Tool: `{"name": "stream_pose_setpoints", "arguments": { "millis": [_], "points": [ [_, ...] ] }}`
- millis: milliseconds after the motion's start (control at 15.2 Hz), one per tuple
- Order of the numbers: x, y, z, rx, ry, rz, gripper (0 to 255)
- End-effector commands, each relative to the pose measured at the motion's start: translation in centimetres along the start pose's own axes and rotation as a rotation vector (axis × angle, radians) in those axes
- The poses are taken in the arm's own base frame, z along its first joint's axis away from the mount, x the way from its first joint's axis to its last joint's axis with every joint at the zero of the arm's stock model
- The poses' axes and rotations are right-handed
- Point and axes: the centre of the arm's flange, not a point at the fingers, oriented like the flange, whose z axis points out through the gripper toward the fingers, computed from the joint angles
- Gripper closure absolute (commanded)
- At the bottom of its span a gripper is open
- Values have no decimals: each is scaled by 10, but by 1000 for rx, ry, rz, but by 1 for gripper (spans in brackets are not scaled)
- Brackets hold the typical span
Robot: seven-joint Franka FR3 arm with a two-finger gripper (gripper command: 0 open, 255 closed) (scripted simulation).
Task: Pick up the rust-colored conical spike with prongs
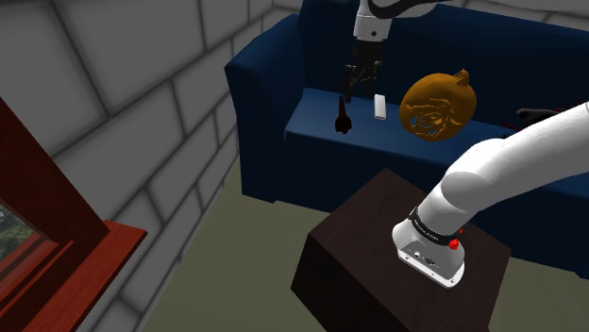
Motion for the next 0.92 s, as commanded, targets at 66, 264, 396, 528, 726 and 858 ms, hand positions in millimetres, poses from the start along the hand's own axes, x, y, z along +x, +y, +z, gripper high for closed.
{"name": "stream_pose_setpoints", "arguments": {
  "millis": [66, 264, 396, 528, 726, 858],
  "points": [
    [31, 14, 17, -4, 3, 65, 0],
    [61, 33, 33, -9, 6, 129, 0],
    [81, 46, 44, -11, 7, 172, 0],
    [100, 60, 55, -14, 9, 214, 0],
    [127, 83, 70, -18, 11, 278, 0],
    [145, 99, 81, -21, 13, 321, 0]
  ]
}}
